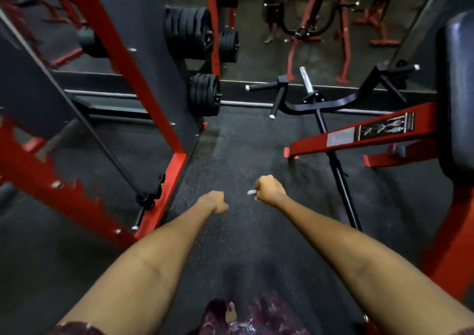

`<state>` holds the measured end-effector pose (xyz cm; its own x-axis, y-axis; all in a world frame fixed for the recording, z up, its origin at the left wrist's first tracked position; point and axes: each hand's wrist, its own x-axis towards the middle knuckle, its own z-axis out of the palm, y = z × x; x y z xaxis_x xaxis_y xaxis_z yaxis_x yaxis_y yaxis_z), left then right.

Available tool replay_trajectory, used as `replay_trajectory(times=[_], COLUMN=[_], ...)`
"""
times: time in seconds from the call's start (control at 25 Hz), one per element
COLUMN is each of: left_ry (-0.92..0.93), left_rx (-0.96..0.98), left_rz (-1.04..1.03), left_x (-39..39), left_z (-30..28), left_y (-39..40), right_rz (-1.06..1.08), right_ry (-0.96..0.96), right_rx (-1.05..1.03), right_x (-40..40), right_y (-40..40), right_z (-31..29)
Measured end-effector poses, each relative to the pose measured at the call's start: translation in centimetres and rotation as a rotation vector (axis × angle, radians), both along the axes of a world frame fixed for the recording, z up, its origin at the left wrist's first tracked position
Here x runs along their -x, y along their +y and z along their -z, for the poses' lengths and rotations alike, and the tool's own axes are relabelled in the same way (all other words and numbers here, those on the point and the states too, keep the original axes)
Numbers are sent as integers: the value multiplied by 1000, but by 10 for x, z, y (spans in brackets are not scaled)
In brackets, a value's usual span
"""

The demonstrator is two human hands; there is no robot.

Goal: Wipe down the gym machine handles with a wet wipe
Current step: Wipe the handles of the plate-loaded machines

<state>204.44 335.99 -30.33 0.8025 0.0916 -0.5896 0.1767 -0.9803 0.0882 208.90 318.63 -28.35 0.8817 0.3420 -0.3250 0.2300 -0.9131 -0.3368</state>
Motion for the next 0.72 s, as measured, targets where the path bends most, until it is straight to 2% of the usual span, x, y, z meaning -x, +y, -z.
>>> replay_trajectory(times=[0.16, 0.32, 0.72], left_ry=[56, 43, 8], left_rx=[0, 28, 75], left_rz=[106, 155, 88], left_x=[-79, -182, -393], left_z=[8, 15, 26], left_y=[2, 10, 24], right_rz=[35, 80, 219], right_ry=[20, -5, -13], right_rx=[64, 94, -71], right_x=[-62, -161, -394], right_y=[5, 3, 3], right_z=[15, 28, 19])
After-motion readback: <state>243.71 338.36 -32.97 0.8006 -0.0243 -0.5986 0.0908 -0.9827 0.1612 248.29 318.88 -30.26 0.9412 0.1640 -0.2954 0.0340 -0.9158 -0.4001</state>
